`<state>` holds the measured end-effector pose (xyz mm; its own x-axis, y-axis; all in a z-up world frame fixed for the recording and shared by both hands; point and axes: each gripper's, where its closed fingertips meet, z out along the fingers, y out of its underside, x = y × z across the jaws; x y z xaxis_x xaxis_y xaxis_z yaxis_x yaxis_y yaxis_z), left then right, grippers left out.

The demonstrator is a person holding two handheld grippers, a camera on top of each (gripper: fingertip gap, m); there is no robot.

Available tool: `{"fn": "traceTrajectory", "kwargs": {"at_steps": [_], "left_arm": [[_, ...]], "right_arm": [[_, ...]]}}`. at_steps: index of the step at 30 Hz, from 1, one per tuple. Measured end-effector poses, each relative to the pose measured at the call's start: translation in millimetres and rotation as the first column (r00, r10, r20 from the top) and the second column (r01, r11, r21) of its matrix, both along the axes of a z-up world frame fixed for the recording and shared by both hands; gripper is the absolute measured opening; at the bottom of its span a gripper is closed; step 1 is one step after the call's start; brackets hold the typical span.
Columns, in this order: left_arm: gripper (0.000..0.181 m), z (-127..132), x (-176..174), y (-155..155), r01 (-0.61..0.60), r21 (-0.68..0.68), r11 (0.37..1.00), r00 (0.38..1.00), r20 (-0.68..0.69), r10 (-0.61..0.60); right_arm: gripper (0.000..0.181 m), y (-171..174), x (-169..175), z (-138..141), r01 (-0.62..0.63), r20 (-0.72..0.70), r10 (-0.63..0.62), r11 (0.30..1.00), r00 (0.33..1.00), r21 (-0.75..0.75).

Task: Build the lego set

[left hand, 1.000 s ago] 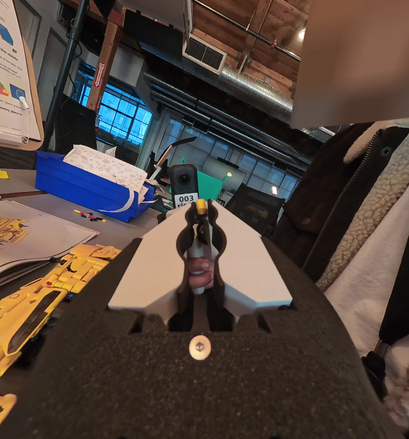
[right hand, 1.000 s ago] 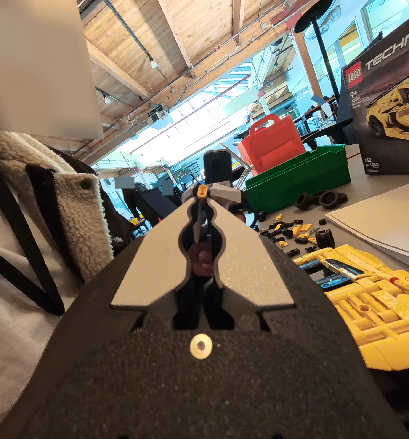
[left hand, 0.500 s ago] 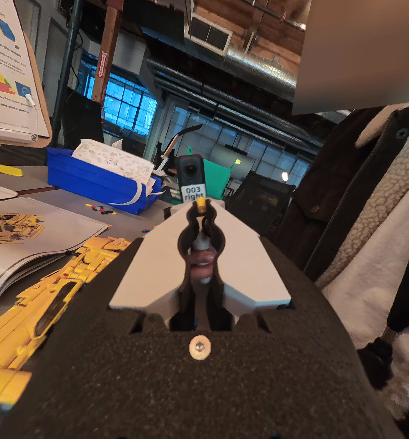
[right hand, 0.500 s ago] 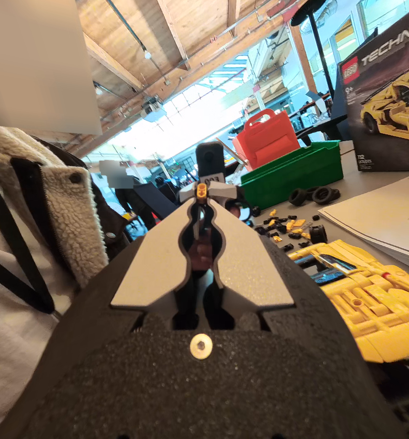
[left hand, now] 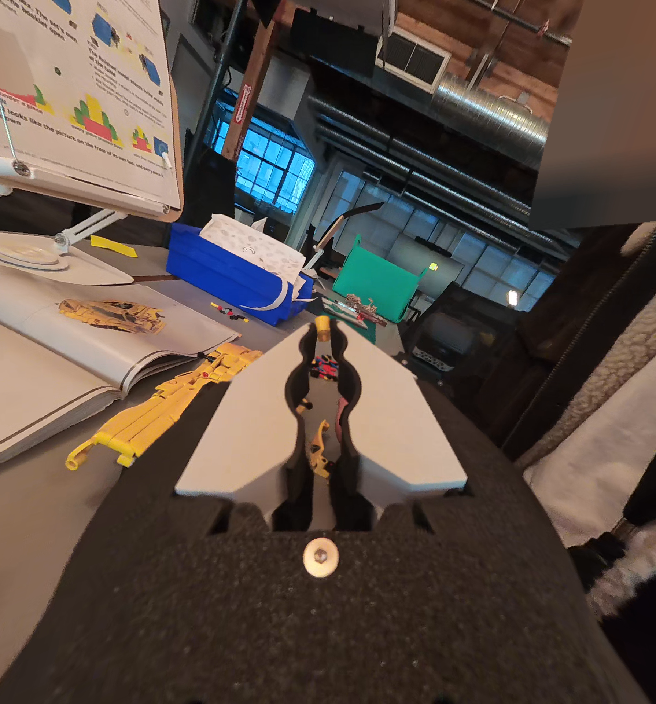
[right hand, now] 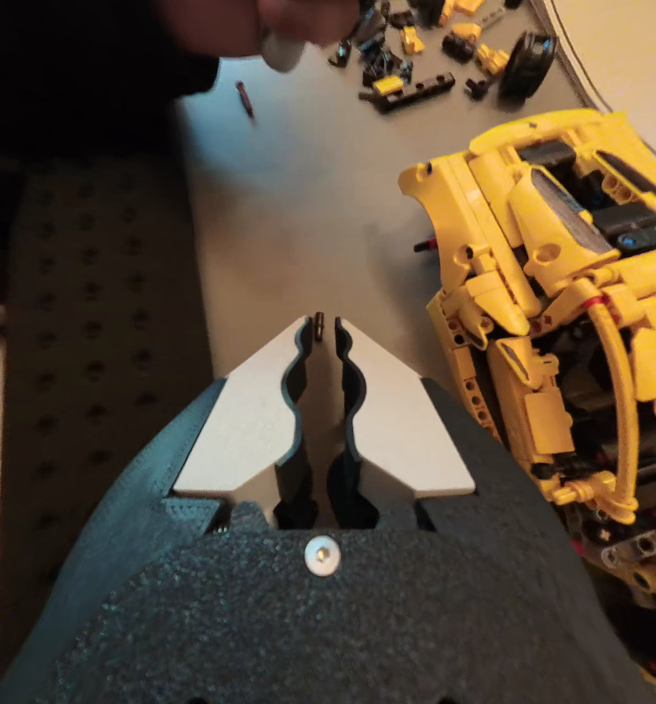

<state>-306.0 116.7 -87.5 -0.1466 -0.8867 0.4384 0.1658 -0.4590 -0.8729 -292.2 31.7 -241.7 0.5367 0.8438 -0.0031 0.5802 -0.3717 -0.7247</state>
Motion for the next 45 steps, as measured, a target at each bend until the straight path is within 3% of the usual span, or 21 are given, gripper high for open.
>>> {"fn": "traceTrajectory", "kwargs": {"at_steps": [14, 19, 22, 24, 26, 29, 31, 33, 37, 45], "left_arm": [[0.007, -2, 3, -6, 0.018, 0.002, 1.0, 1.0, -0.009, -0.018], [0.007, -3, 4, -7, 0.016, 0.009, 1.0, 1.0, -0.016, -0.016], [0.007, -2, 2, -6, 0.016, -0.004, 1.0, 1.0, -0.005, -0.016], [0.007, -1, 2, -5, 0.017, -0.011, 1.0, 1.0, 0.0, -0.017], [0.007, 0, 2, -6, 0.021, -0.014, 1.0, 1.0, 0.004, -0.021], [0.007, -1, 3, -6, 0.026, -0.02, 0.999, 1.0, 0.001, -0.026], [0.007, -2, 3, -6, 0.028, -0.024, 0.999, 1.0, 0.0, -0.028], [0.007, -2, 3, -6, 0.027, -0.026, 0.999, 1.0, -0.001, -0.028], [0.007, -3, 4, -6, 0.03, -0.032, 0.999, 1.0, -0.004, -0.03], [0.007, -6, 6, -6, 0.031, -0.03, 0.999, 0.999, -0.02, -0.032]], "right_arm": [[0.003, -3, -3, -15, -0.013, 0.099, 0.011, 1.0, 0.995, 0.017], [0.003, -5, 4, 21, -0.008, 0.004, 0.008, 0.999, 1.0, -0.032], [0.003, -10, 50, 59, -0.003, 0.023, 0.005, 0.992, 1.0, -0.123], [0.003, -21, 126, 63, 0.075, 0.27, -0.011, 0.971, 0.963, -0.228], [0.003, -45, 212, 64, 0.278, 0.511, -0.061, 0.892, 0.857, -0.358], [0.003, -96, 312, 55, 0.578, 0.748, -0.042, 0.663, 0.663, -0.475], [0.003, -136, 353, 46, 0.703, 0.82, 0.052, 0.485, 0.57, -0.52], [0.003, -163, 378, 36, 0.771, 0.841, 0.115, 0.35, 0.528, -0.532], [0.003, -186, 401, 15, 0.807, 0.84, 0.157, 0.234, 0.519, -0.543], [0.003, -184, 411, 1, 0.822, 0.851, 0.154, 0.223, 0.502, -0.525]]}}
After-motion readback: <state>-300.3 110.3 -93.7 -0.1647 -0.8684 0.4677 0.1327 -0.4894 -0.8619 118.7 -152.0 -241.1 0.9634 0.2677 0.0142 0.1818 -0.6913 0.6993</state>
